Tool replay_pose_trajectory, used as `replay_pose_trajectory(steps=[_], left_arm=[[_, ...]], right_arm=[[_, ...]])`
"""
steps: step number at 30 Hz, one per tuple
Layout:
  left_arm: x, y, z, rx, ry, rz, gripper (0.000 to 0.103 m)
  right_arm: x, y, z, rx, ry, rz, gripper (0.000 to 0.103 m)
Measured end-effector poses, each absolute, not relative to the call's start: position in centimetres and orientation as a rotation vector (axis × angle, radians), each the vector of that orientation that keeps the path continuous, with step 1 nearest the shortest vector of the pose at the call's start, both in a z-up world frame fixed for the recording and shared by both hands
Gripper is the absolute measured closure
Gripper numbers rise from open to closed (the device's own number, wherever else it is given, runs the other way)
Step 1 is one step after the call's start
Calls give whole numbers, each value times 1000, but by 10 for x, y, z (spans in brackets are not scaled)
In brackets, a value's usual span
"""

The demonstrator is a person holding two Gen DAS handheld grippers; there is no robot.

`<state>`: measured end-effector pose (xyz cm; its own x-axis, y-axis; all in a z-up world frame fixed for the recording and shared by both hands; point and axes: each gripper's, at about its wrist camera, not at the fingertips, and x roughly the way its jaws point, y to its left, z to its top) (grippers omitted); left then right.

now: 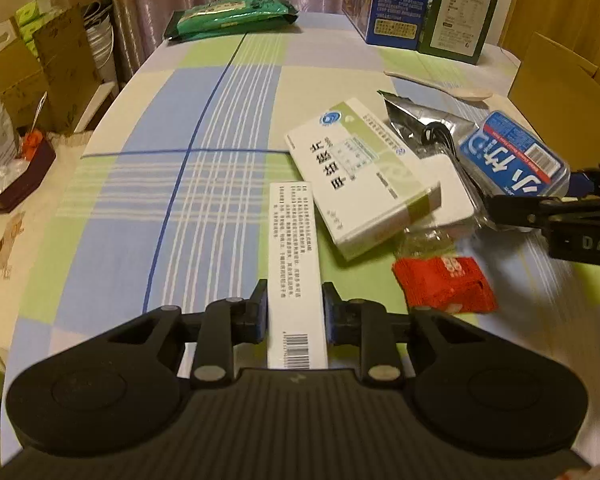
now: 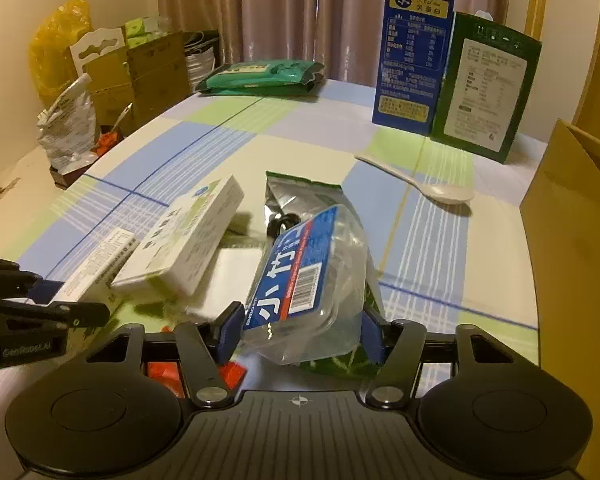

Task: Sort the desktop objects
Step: 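Grasp the white barcode box with the left tool while the right tool grasps the clear case, then lift the clear case with the right tool while the left tool holds the white box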

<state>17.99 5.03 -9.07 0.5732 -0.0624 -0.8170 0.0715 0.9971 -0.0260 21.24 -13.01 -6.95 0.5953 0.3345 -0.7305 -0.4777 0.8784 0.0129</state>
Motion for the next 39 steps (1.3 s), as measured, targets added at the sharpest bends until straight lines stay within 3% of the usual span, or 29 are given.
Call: replay_pose_trajectory(steps=[1,2,17,20,23,24,39], left_arm=[[176,49,-90,11,961,-81,81],[172,48,-89,14,963,-83,81],[115,25,-88,6,969,-147,81],[115,23,-88,10,965,-146,81],[117,24,-89,4,964,-140,81],[117,24,-89,4,964,-141,81],[127,24,-93,-19,971,-152,76]], right_arm=[[209,-132,-68,-188,804,477,55],[205,-134,-66,-180,807,481,75],[137,-179,-62,-55,887,410,75],[131,-181,-66,-59,902,398,71],[130,-182,-69,-89,893,368,35],[130,-182,-68,-113,878,361,32],[132,-163,-78,-260,855,449,31]])
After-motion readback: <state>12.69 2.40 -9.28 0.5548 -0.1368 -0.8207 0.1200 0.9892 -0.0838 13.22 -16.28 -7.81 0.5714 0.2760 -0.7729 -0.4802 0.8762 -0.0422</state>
